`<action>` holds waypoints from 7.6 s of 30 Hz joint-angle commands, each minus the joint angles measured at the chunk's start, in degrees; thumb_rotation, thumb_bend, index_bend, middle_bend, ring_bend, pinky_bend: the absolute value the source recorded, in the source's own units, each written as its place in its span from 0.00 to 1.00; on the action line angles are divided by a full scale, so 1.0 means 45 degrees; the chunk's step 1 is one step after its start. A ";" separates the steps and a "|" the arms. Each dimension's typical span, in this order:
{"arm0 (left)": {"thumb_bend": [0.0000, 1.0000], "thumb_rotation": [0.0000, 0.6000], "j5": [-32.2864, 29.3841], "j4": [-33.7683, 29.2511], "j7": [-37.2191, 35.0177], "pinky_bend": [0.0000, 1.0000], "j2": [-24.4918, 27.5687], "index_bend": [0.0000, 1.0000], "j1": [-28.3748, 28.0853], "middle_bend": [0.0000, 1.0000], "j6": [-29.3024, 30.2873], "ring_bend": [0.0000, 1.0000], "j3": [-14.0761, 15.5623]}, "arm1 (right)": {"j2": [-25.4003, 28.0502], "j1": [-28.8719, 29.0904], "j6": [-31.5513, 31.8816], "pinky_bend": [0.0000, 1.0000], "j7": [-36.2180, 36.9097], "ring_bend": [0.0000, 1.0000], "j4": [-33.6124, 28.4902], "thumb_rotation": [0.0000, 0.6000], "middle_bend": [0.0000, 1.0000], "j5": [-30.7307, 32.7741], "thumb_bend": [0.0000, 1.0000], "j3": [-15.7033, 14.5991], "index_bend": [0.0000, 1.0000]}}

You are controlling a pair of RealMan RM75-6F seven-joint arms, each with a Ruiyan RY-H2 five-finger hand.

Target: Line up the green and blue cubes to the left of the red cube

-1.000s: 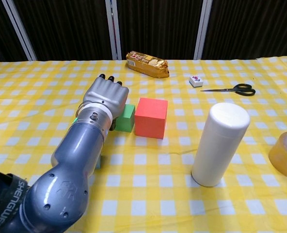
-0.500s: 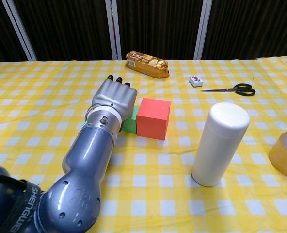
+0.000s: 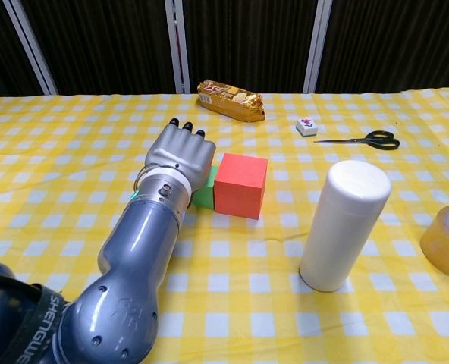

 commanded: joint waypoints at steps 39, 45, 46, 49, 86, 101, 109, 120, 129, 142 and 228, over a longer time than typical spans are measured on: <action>0.20 1.00 0.0746 -0.9892 -0.1485 0.00 0.6002 0.31 0.4099 0.06 0.2105 0.00 0.3464 | -0.0180 0.0045 -0.0120 0.00 -0.0659 0.01 -0.0299 1.00 0.00 -0.0193 0.28 -0.0113 0.05; 0.19 1.00 0.0929 -1.0243 -0.0847 0.00 0.5853 0.32 0.4084 0.06 0.2520 0.00 0.3807 | -0.0202 0.0097 -0.0220 0.00 -0.0638 0.01 -0.0276 1.00 0.00 -0.0168 0.28 -0.0116 0.05; 0.19 1.00 0.0965 -1.0246 -0.0761 0.00 0.5805 0.32 0.4079 0.06 0.2583 0.00 0.3843 | -0.0202 0.0097 -0.0213 0.00 -0.0635 0.01 -0.0275 1.00 0.00 -0.0180 0.28 -0.0117 0.05; 0.18 1.00 0.1050 -1.0229 -0.0473 0.00 0.5597 0.32 0.4105 0.06 0.2805 0.00 0.4024 | -0.0198 0.0093 -0.0201 0.00 -0.0617 0.01 -0.0267 1.00 0.00 -0.0165 0.28 -0.0113 0.05; 0.18 1.00 0.2090 -0.7789 -0.0128 0.00 0.3607 0.32 0.4579 0.07 0.2538 0.00 0.4754 | -0.0142 0.0181 -0.0426 0.00 -0.0251 0.01 -0.0228 1.00 0.00 -0.0314 0.28 -0.0290 0.05; 0.20 1.00 0.2609 -0.7256 0.0103 0.00 0.3202 0.36 0.4857 0.10 0.2539 0.00 0.4794 | -0.0092 0.0187 -0.0428 0.00 -0.0130 0.01 -0.0181 1.00 0.00 -0.0277 0.28 -0.0296 0.05; 0.22 1.00 0.2767 -0.7082 0.0093 0.00 0.3151 0.40 0.5046 0.12 0.2520 0.00 0.4759 | -0.0089 0.0182 -0.0459 0.00 -0.0151 0.01 -0.0182 1.00 0.00 -0.0211 0.28 -0.0307 0.06; 0.22 1.00 0.2906 -0.7079 0.0495 0.00 0.3063 0.40 0.5174 0.12 0.2514 0.00 0.4639 | -0.0070 0.0214 -0.0484 0.00 -0.0090 0.01 -0.0199 1.00 0.00 -0.0270 0.28 -0.0316 0.06; 0.29 1.00 0.2954 -0.6943 0.0516 0.00 0.3018 0.40 0.5291 0.12 0.2404 0.00 0.4571 | -0.0093 0.0254 -0.0598 0.00 -0.0150 0.01 -0.0211 1.00 0.00 -0.0146 0.28 -0.0309 0.06; 0.42 1.00 0.3236 -0.6499 0.0436 0.00 0.2768 0.45 0.5409 0.14 0.2338 0.00 0.4471 | -0.0058 0.0246 -0.0527 0.00 -0.0092 0.01 -0.0253 1.00 0.00 -0.0251 0.28 -0.0319 0.06; 0.31 1.00 0.4266 -0.5168 0.0911 0.00 0.1859 0.37 0.5513 0.10 0.1312 0.00 0.4273 | 0.0031 0.0262 -0.0381 0.00 0.0169 0.02 -0.0281 1.00 0.00 -0.0641 0.28 -0.0423 0.06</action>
